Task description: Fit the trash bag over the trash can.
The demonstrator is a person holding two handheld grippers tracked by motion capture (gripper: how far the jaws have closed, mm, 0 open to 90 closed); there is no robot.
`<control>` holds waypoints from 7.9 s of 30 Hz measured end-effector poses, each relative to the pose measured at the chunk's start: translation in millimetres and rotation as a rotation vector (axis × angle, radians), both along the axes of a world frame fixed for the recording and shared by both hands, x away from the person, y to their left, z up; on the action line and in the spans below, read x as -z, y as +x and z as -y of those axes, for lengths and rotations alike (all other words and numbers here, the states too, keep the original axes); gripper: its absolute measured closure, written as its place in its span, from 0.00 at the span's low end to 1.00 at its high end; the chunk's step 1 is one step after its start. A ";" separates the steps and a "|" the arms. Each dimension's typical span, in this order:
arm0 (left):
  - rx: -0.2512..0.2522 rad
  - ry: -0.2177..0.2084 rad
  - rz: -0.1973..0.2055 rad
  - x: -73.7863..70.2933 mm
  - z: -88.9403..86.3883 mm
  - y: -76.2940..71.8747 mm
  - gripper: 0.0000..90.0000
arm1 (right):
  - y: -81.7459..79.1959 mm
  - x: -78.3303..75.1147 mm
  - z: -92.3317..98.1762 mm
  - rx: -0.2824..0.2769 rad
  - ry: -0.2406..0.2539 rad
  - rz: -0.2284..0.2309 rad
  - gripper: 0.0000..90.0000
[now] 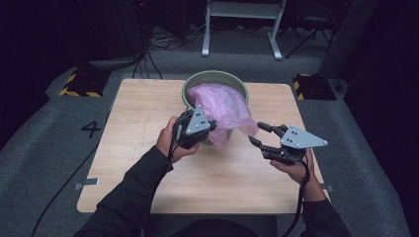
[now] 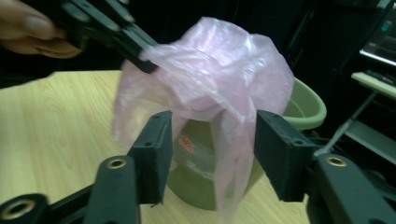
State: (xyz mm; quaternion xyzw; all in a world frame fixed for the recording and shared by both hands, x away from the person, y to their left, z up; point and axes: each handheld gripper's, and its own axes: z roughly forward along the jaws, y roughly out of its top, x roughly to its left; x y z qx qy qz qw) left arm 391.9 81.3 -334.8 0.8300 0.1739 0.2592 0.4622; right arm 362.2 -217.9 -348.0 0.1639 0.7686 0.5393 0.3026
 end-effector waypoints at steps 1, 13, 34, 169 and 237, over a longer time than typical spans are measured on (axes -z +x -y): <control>-0.001 -0.002 -0.004 0.0 0.1 0.5 0.99 | -3.7 0.6 -0.2 -0.007 0.007 0.009 0.57; 0.003 -0.013 -0.006 -1.3 4.6 2.7 1.00 | -9.2 17.3 -31.6 -0.081 -0.053 -0.026 0.57; 0.033 -0.019 -0.008 -0.3 8.0 1.0 1.00 | 31.1 9.9 -50.8 -0.048 0.094 -0.117 0.67; -0.402 -0.090 -0.043 7.9 -105.2 126.9 0.99 | 162.3 9.5 3.7 0.319 0.135 -0.252 1.00; -0.495 -0.092 -0.312 73.8 -91.9 192.6 1.00 | 239.7 59.6 -9.6 0.411 0.097 -0.539 1.00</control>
